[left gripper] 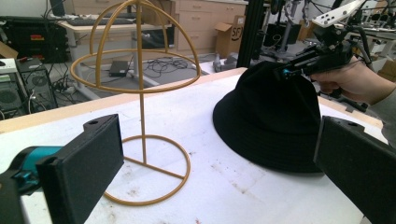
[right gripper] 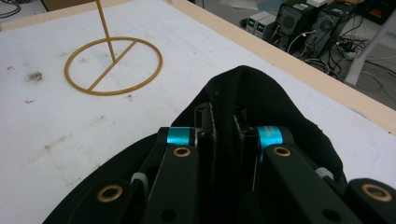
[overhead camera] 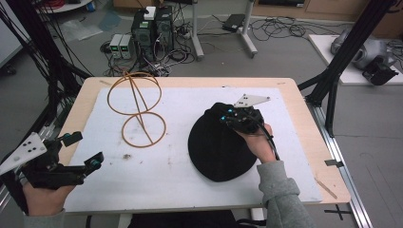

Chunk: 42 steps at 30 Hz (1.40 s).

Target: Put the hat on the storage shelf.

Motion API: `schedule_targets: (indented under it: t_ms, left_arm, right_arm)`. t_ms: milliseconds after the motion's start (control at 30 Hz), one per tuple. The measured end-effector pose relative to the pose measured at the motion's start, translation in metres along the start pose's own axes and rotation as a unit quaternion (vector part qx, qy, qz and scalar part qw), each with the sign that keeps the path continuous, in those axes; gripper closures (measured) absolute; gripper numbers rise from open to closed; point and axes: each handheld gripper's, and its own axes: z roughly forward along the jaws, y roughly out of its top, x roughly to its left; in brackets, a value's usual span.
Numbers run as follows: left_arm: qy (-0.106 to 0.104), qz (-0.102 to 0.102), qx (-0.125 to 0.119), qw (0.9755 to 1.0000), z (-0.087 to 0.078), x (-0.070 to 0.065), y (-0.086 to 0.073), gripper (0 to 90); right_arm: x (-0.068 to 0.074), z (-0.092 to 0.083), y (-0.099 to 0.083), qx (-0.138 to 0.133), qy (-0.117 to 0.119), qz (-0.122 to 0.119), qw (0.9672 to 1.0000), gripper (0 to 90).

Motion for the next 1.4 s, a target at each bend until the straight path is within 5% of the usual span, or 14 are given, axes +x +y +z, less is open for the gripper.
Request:
schedule_targets:
  t_ms: [600, 1400]
  left_arm:
    - [0.0, 0.004, 0.001, 1.0, 0.001, -0.001, 0.0, 1.8]
    - [-0.006, 0.005, 0.0, 1.0, 0.003, -0.003, 0.001, 1.8]
  right_arm:
    - [-0.003, -0.021, 0.014, -0.003, -0.008, -0.005, 1.0, 83.9]
    - [0.002, -0.095, 0.102, -0.041, -0.009, -0.066, 0.9969, 83.9]
